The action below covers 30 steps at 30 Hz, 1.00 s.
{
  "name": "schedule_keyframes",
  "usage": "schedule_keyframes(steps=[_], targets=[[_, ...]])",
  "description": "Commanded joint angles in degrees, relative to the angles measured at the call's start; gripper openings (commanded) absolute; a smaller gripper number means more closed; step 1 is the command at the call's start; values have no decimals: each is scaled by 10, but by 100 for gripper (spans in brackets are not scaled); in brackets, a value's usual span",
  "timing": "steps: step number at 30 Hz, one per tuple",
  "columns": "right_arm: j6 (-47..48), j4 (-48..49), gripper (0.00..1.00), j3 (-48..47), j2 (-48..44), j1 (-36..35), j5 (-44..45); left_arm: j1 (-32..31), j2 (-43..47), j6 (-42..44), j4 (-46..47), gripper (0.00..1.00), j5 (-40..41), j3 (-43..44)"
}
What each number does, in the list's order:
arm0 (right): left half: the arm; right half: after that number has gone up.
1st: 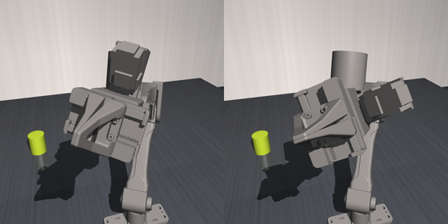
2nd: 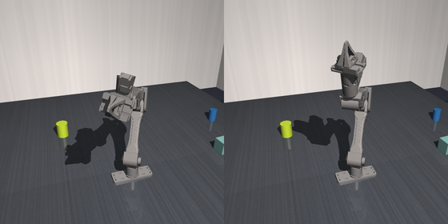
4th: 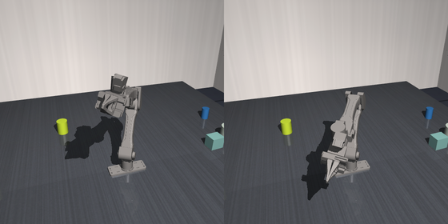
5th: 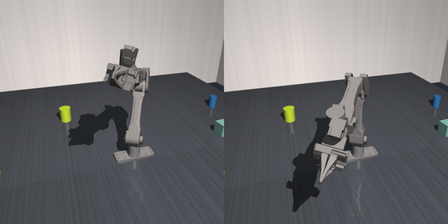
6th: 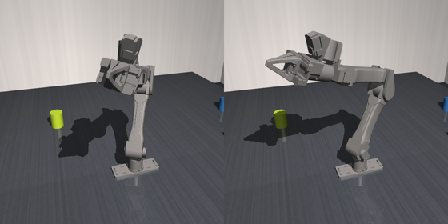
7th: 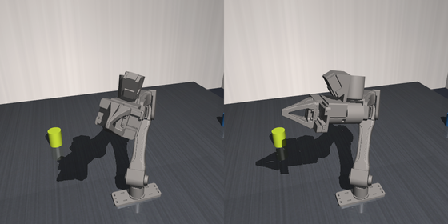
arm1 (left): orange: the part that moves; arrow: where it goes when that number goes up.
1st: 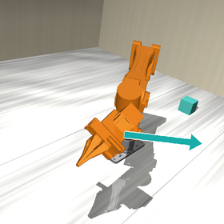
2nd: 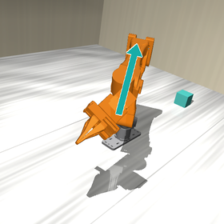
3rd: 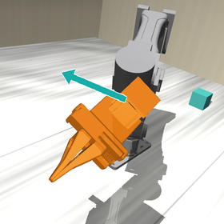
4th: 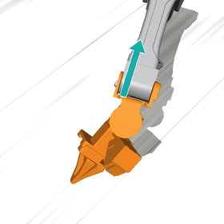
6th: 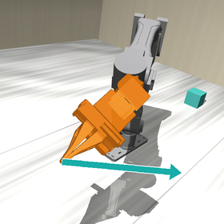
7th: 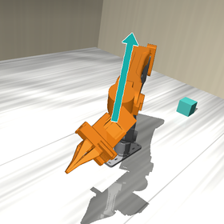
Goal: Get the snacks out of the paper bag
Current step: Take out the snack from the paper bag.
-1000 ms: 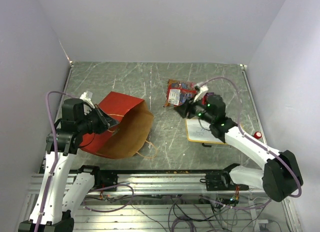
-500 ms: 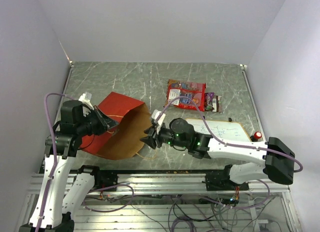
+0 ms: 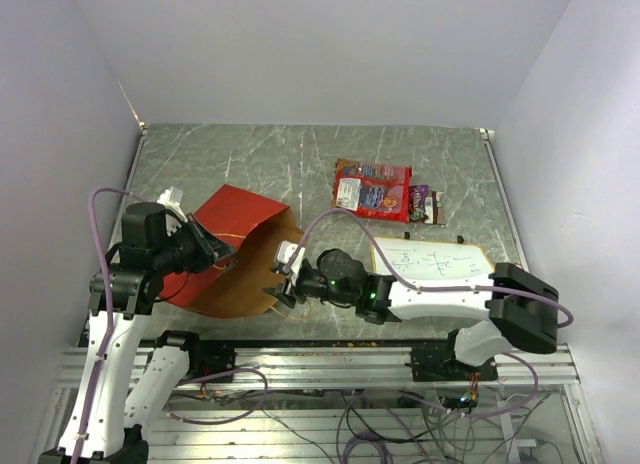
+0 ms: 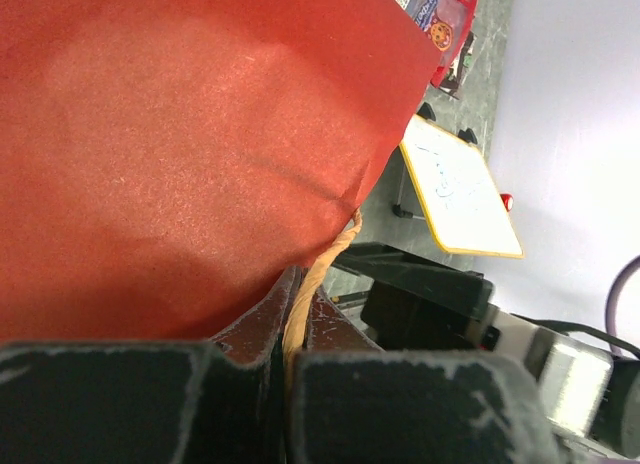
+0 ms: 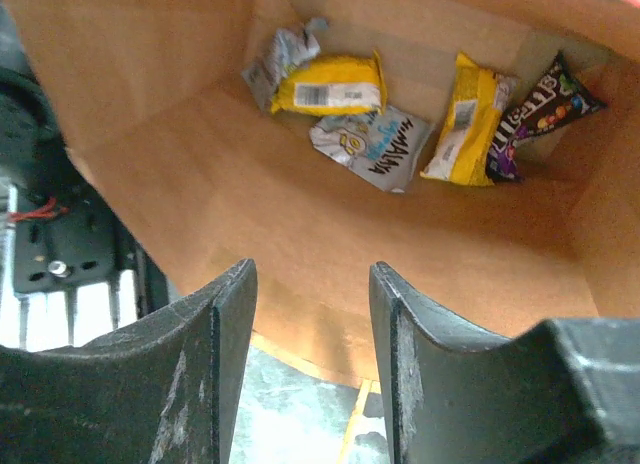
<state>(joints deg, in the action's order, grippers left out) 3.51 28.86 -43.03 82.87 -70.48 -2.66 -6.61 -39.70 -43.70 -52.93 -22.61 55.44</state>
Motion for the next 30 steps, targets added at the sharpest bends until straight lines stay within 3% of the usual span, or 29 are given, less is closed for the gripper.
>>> schedule_keyframes(steps=[1,7,17,30], targets=[[46,73,49,1,48,-1,17,-4,9,5,-12,7,8,8],[78,116,50,-14,100,-2,-5,-4,6,10,4,7,-12,14],[143,239,60,-100,247,4,73,-3,22,37,48,7,-42,42],[134,356,67,-187,405,47,114,-4,23,44,67,7,-28,39]])
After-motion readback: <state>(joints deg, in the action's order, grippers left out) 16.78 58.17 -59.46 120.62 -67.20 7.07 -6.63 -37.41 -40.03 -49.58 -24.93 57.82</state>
